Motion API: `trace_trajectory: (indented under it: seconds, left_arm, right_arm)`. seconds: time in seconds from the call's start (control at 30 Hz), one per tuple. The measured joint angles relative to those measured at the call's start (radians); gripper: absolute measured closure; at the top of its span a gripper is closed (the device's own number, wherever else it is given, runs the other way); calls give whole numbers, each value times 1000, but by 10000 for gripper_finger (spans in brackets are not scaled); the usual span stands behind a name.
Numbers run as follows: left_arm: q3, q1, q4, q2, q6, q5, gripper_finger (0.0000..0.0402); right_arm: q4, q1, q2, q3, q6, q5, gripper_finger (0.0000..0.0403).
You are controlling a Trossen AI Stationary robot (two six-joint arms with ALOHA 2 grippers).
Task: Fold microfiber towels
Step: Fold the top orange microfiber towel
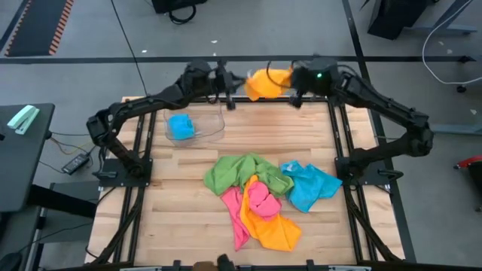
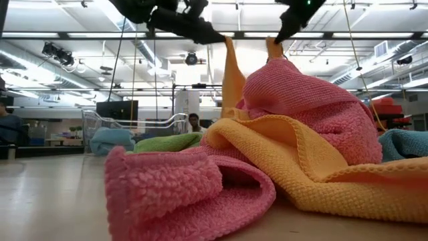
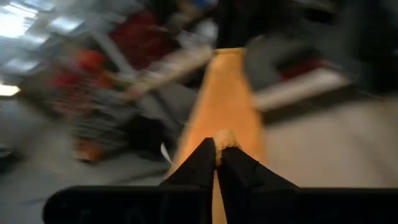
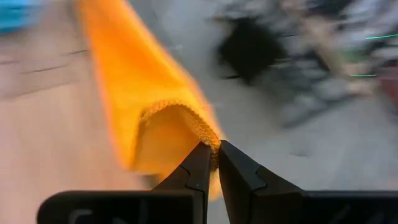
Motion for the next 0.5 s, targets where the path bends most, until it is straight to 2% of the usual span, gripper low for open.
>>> trace_trajectory:
  seconds: [0.1, 0.17, 0.5]
  left_arm:
    - [-6, -10, -160, 0, 4, 90, 390]
    - [-16, -23, -243, 0, 5, 101, 394]
    - [-104, -110, -481, 0, 7, 102, 362]
  right_arm:
    - [-34, 29, 16, -78, 36, -140, 363]
    - [-38, 64, 18, -148, 46, -197, 363]
    - [-27, 284, 18, -429, 88, -212, 363]
